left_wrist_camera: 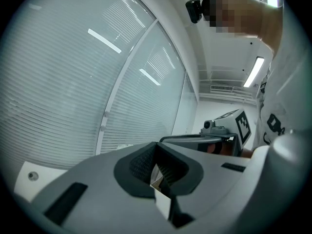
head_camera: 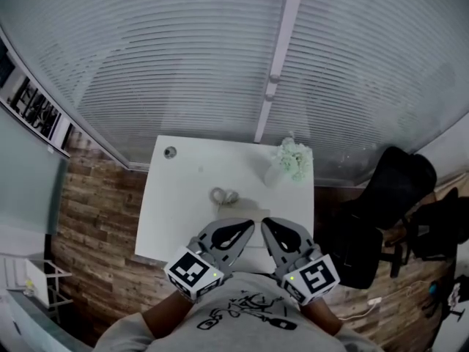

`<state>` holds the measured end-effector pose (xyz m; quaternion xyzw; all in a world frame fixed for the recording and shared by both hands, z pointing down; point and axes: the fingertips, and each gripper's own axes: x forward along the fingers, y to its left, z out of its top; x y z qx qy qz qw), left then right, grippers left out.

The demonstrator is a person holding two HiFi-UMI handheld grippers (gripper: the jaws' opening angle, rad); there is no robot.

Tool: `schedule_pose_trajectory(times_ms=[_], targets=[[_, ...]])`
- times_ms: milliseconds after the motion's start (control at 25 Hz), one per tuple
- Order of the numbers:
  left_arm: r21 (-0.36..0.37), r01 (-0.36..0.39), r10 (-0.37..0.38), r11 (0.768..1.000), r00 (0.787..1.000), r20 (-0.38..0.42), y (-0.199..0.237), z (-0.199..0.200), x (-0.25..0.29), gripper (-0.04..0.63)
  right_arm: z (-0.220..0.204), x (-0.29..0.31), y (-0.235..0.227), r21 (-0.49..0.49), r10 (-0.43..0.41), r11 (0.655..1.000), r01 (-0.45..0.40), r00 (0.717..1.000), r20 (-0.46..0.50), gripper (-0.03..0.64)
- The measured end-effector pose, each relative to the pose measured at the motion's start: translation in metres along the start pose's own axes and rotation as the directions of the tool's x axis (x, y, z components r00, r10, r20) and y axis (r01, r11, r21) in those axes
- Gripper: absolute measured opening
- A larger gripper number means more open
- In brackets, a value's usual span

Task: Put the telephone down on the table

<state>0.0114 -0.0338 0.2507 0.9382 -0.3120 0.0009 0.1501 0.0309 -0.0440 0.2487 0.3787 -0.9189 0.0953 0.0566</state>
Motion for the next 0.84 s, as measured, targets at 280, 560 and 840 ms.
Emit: schedule_pose_trajectory(times_ms=[280,560,840], targets=[[0.011,0.005,-0.005,1.000,1.000,-0.001,-0.003,0.002,0.000,0.002,0.006,-0.002,0.002,-0.012,-0.010,1.000,0.010,1.000,0.011,0.037],[0.015,-0.009,0.009,1.000,1.000,0.002,0.000,-0.004,-0.003,0.002,0.005,-0.003,0.007,-0.019,0.000,1.000,0.000,1.000,-0.001,0.037],[-0.004,-0.001,0.001,1.000,1.000,0.009,-0.003,0.008,-0.004,0.002,0.010,-0.002,0.009,-0.027,0.011,1.000,-0.010,1.000,0.015,0.037]])
